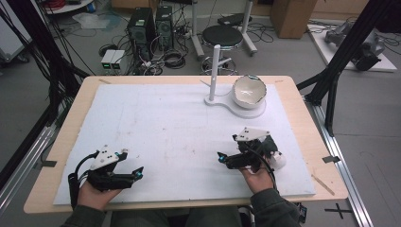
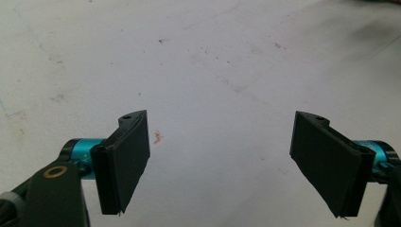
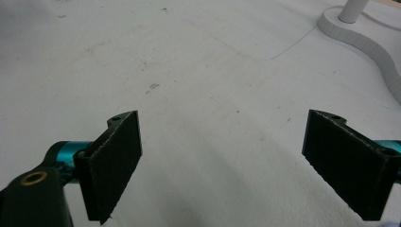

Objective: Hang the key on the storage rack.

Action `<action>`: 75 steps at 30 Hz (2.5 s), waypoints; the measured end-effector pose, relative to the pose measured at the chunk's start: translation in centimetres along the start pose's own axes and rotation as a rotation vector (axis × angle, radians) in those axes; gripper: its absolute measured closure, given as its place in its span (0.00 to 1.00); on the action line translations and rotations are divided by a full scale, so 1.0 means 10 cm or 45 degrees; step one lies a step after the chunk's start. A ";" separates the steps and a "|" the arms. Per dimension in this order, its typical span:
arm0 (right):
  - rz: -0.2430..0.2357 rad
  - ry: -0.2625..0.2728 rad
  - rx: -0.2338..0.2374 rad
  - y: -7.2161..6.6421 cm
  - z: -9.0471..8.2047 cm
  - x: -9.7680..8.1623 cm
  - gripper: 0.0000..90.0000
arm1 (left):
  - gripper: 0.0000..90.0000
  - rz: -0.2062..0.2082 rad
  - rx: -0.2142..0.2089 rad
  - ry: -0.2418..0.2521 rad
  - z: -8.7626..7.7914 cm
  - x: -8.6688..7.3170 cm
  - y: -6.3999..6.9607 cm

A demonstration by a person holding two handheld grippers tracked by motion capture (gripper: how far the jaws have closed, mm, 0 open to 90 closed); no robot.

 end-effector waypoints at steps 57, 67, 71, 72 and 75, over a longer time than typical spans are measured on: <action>0.003 0.038 -0.108 0.21 -0.40 0.12 0.13 | 0.23 0.021 0.003 0.003 -0.05 0.01 -0.02; 0.018 0.044 -0.139 0.30 -0.49 0.11 0.13 | 0.24 0.022 0.009 0.000 -0.06 0.01 -0.03; 0.016 0.047 -0.151 0.32 -0.52 0.12 0.16 | 0.24 0.019 0.011 0.004 -0.06 0.01 -0.03; 0.018 0.049 -0.152 0.33 -0.53 0.12 0.15 | 0.24 0.019 0.011 0.004 -0.06 0.01 -0.03; 0.025 0.050 -0.163 0.36 -0.56 0.12 0.16 | 0.24 0.020 0.010 0.003 -0.06 0.01 -0.03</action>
Point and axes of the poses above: each handheld gripper's, and its own axes: z roughly forward along the jaws, x roughly out of its top, y roughly to its right, the point moved 8 cm from there along z, roughly forward along the jaws, and after that the axes turned 11 degrees about y, right-handed, at the moved point
